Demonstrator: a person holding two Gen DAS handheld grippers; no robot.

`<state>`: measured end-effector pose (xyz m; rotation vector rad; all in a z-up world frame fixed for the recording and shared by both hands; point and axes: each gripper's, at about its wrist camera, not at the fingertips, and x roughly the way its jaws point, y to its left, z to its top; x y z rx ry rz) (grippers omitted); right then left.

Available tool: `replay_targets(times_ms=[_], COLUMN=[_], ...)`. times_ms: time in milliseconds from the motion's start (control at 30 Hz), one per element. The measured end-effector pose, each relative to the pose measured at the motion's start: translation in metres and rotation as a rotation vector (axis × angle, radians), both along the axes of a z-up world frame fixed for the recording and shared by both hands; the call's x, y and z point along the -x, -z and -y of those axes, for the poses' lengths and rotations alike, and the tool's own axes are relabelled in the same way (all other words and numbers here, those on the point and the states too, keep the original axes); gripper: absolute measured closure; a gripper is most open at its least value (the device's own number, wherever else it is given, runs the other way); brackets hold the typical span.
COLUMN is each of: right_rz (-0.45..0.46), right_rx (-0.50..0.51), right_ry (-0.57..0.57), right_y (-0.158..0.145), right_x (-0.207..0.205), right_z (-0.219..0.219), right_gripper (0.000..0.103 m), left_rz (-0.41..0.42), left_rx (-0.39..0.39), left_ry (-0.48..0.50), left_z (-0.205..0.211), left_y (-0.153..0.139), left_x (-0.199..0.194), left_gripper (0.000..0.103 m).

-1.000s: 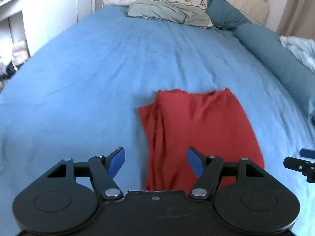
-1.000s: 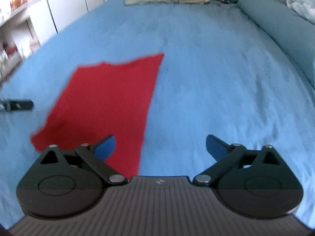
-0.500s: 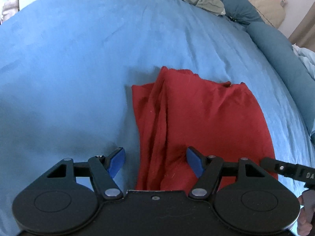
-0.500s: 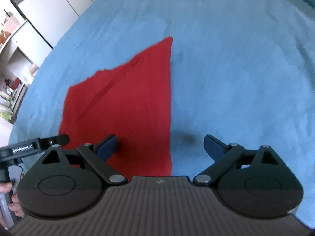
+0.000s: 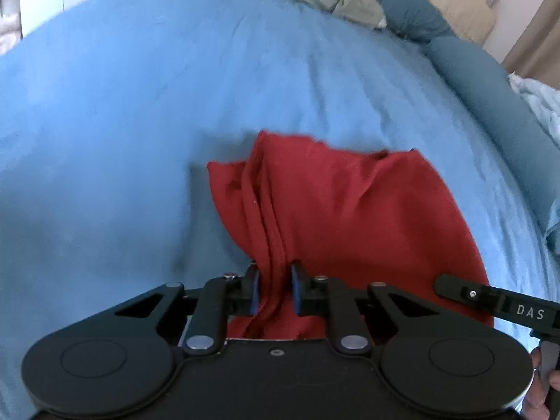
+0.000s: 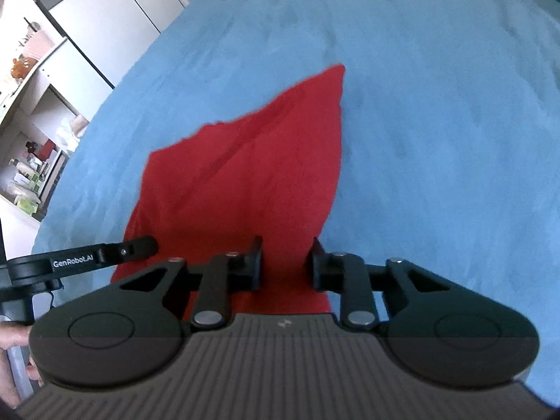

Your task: Fold small clothes

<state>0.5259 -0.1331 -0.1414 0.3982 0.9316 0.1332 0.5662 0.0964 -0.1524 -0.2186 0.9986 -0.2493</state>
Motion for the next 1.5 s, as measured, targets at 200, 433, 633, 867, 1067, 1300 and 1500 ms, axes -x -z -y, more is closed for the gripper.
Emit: replay_targets(times_ms=[200, 433, 633, 867, 1067, 1300, 1500], right_rz=[0.064, 0.075, -0.075, -0.112, -0.025, -0.04, 0.055], right_rx=[-0.02, 0.066, 0.121, 0.078, 0.171, 0.255, 0.234], right_ry=[-0.036, -0.058, -0.007, 0.07, 0.05, 0.013, -0.02], right_y=[-0.049, -0.089, -0.04, -0.016, -0.044, -0.011, 0.02], right_x=[0.029, 0.121, 0.18, 0.201, 0.203, 0.214, 0.228], right_z=[0.021, 0.072, 0.108, 0.131, 0.132, 0.14, 0.153], right_gripper=[0.066, 0.066, 0.065, 0.037, 0.003, 0.003, 0.002], left_rz=[0.079, 0.091, -0.012, 0.004, 0.057, 0.064, 0.154], left_rx=[0.013, 0.014, -0.069, -0.173, -0.211, -0.26, -0.243], left_ry=[0.029, 0.068, 0.052, 0.019, 0.027, 0.052, 0.033], left_z=[0.029, 0.091, 0.144, 0.149, 0.14, 0.136, 0.127], left_y=[-0.053, -0.076, -0.022, -0.018, -0.04, -0.005, 0.024], left_x=[0.045, 0.135, 0.192, 0.197, 0.214, 0.247, 0.263], left_gripper=[0.086, 0.086, 0.086, 0.064, 0.037, 0.036, 0.034])
